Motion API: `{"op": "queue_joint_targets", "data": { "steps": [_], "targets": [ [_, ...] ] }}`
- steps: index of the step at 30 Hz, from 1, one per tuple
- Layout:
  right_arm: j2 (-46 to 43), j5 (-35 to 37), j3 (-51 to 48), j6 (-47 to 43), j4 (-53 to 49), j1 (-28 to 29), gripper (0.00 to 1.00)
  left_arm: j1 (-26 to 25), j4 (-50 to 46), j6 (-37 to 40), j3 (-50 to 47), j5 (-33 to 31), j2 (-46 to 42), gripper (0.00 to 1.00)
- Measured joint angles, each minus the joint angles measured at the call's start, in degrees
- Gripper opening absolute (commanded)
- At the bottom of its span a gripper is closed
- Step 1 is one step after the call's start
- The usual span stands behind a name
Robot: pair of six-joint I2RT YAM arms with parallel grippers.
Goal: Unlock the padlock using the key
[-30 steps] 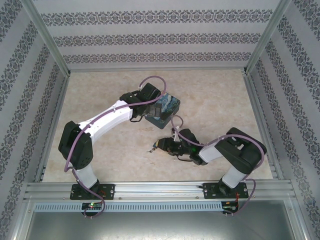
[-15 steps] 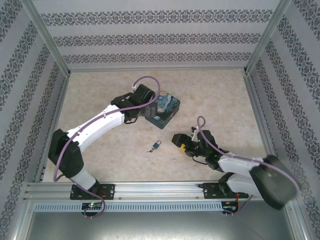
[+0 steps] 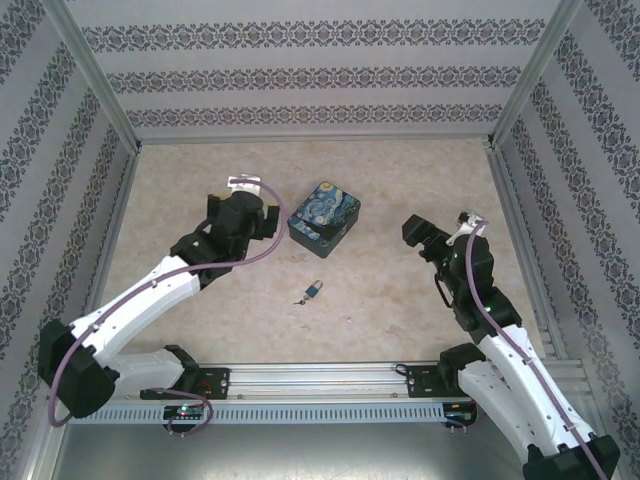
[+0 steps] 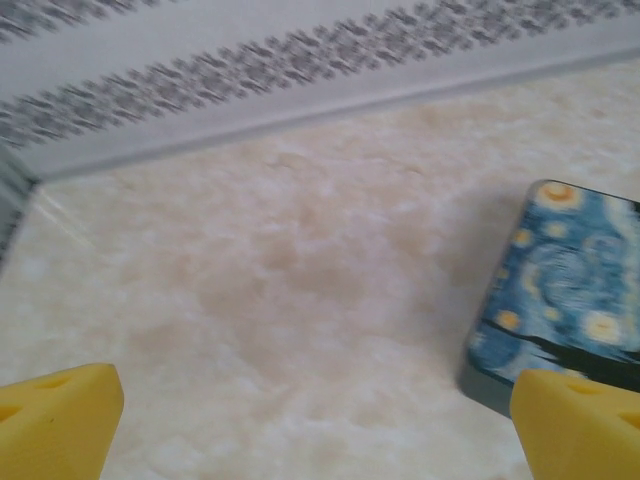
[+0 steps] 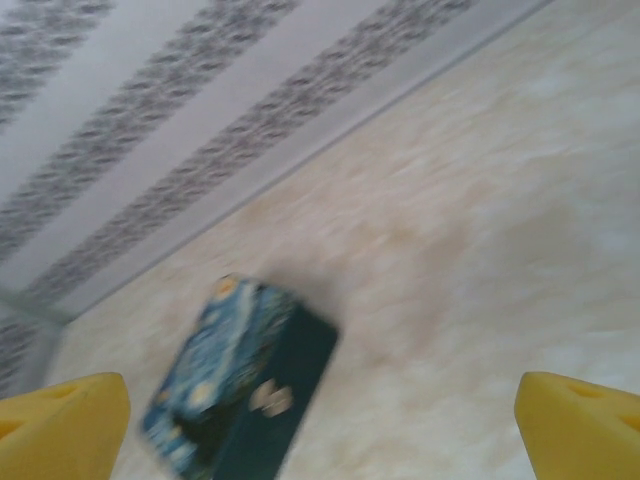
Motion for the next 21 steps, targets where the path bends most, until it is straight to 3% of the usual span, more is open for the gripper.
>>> {"op": "queue_joint_targets", "data": {
  "steps": [5, 10, 15, 21],
  "targets": [
    [8.0, 7.9, 1.1, -7.1, -0.2, -3.6, 0.98, 9.5, 8.6, 5.0, -8.3, -1.0, -8.8, 1.0],
    [17.2, 11.5, 1.2, -11.5, 2.6, -6.8, 0.98, 19.4, 17.5, 6.4, -18.7, 1.0, -14.9, 1.0],
    [27.3, 14.5, 3.0, -14.9, 6.4, -8.7, 0.98, 26.6, 29.2, 6.3, -26.7, 5.3, -8.2, 1.0],
    [29.8, 15.1, 2.1, -19.8, 15.5, -11.6, 0.98, 28.7, 41.0, 6.1, -32.5, 8.5, 4.4, 1.0]
  ]
}}
